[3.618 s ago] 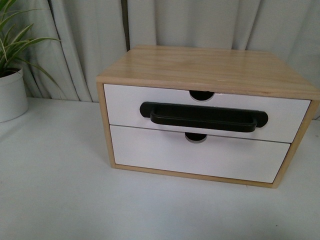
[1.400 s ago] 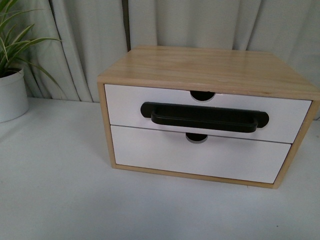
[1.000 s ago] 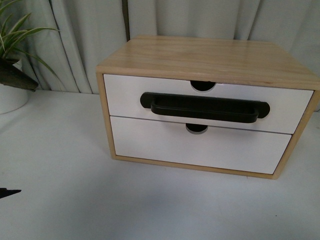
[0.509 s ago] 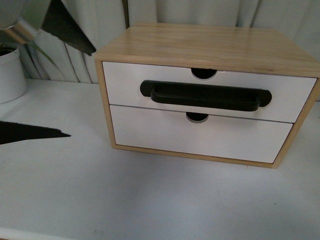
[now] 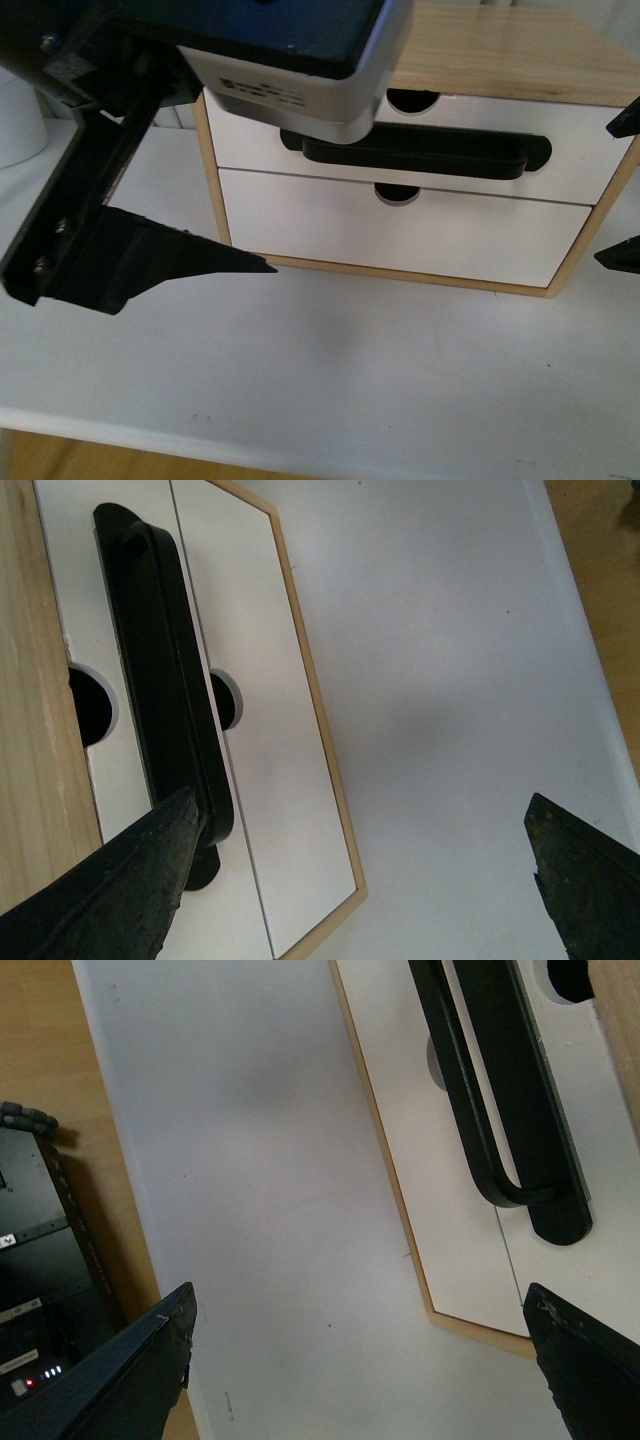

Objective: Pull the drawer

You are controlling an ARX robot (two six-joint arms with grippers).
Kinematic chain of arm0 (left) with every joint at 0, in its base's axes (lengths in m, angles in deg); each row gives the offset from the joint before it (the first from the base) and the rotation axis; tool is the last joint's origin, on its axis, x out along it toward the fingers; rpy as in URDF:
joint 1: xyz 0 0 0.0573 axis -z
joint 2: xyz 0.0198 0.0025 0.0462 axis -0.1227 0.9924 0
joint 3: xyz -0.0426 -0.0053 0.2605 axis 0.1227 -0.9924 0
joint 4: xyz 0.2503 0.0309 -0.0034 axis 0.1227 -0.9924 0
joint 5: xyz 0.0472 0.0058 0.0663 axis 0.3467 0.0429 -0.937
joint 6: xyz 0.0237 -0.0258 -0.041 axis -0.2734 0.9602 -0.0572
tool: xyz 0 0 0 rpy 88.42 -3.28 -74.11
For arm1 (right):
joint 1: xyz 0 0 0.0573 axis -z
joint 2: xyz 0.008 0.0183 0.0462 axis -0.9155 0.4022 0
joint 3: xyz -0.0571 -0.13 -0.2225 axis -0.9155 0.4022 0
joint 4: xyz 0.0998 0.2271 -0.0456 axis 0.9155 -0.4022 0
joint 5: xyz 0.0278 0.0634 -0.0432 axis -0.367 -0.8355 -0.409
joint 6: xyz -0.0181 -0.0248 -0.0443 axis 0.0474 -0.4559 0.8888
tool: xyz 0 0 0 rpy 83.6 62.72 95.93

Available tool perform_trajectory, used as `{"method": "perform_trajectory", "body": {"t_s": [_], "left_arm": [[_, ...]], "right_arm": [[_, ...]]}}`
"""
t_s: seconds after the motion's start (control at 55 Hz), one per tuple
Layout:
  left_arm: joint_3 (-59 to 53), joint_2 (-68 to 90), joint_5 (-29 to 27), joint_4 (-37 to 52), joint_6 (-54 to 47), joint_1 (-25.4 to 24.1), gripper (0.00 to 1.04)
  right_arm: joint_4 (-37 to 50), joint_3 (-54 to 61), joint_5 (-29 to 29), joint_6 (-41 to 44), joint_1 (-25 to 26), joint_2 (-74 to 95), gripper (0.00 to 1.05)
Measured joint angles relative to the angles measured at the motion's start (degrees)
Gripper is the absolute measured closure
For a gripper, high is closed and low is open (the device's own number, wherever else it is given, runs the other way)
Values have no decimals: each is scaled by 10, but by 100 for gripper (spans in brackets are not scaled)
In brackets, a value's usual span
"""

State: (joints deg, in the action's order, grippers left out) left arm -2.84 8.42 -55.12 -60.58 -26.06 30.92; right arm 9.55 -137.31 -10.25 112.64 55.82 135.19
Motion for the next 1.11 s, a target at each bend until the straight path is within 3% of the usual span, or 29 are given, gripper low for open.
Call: {"method": "perform_trajectory", "body": {"t_s": [0.382, 1.109], "left_arm": [[1, 38, 17, 80, 37, 37, 6], [8, 104, 63, 151, 124, 35, 6]], "right_arm": [[51, 0, -5, 36, -5, 26, 9], [160, 29, -78, 82, 10, 72, 9]]}}
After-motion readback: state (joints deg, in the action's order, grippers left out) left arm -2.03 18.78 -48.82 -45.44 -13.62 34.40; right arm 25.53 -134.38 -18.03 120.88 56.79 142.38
